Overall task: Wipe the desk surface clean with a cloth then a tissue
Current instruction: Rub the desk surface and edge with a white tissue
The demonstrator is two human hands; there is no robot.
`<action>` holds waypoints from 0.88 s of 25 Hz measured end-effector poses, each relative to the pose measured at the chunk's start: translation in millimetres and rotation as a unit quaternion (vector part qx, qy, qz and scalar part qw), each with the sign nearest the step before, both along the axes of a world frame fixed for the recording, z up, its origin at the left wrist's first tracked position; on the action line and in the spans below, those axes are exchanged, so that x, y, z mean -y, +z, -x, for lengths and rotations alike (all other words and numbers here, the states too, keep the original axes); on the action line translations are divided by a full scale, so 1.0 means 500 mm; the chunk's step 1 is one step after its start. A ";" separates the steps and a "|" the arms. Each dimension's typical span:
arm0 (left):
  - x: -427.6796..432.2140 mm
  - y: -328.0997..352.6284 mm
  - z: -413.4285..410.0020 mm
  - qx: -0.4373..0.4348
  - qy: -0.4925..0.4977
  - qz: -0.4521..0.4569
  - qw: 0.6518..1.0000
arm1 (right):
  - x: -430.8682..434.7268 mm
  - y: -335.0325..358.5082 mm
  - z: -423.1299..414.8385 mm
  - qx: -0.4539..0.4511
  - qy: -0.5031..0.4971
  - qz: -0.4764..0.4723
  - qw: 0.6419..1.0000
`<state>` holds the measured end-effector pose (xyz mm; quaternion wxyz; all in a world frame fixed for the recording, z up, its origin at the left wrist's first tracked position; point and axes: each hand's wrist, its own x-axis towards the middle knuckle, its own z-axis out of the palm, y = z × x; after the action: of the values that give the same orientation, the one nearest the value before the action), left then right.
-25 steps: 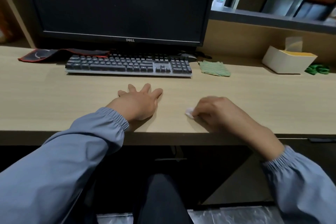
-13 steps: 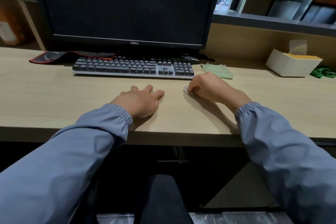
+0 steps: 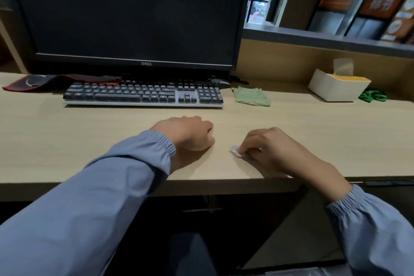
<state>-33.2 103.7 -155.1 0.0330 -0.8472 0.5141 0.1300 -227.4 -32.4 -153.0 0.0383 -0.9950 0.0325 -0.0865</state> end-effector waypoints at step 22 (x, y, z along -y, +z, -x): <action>0.016 0.051 -0.016 -0.033 -0.004 -0.023 0.999 | 0.274 -0.005 -0.427 0.036 -0.200 0.055 0.978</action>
<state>-25.1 95.5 -129.5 0.0355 -0.8395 0.5150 0.1696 -14.1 -169.3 -155.5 -0.0329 -0.9652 0.2244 -0.1300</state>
